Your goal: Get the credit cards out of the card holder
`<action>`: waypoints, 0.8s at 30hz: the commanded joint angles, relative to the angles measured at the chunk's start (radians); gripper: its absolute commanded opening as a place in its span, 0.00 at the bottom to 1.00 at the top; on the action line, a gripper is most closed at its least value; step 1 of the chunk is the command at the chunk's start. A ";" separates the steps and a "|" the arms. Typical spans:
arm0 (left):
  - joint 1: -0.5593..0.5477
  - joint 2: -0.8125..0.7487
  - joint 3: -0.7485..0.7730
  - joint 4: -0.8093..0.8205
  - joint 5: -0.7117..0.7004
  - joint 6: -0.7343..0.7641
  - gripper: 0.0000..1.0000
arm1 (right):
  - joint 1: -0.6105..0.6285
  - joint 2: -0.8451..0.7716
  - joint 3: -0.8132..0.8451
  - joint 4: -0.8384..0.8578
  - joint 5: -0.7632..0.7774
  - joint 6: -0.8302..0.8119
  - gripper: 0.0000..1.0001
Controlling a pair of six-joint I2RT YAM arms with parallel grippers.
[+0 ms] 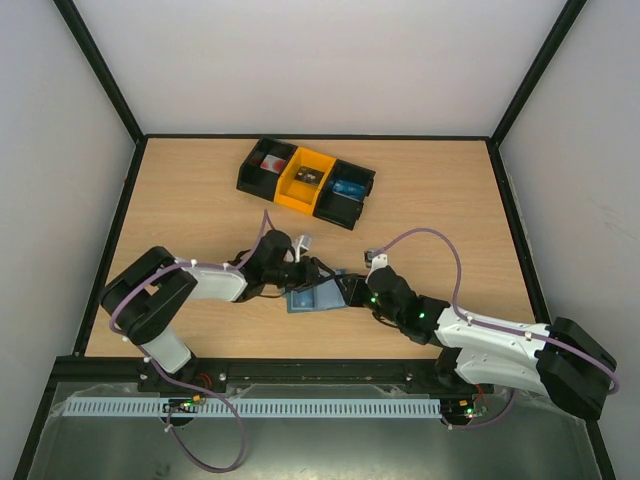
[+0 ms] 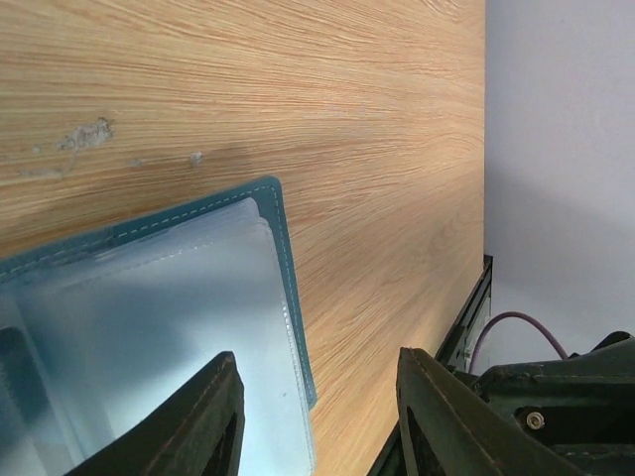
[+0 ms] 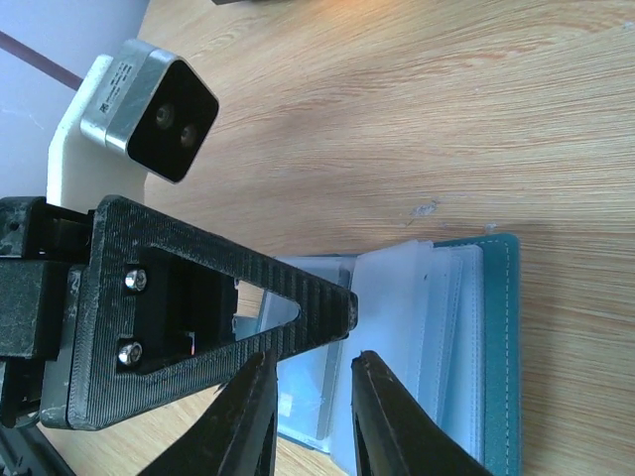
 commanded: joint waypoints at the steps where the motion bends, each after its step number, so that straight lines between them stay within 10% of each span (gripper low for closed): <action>1: -0.002 -0.027 0.028 -0.043 -0.030 0.045 0.46 | 0.001 -0.007 -0.009 -0.001 -0.010 -0.001 0.22; 24: 0.103 -0.235 -0.208 -0.070 -0.090 0.016 0.56 | 0.032 0.368 0.110 0.252 -0.166 0.064 0.17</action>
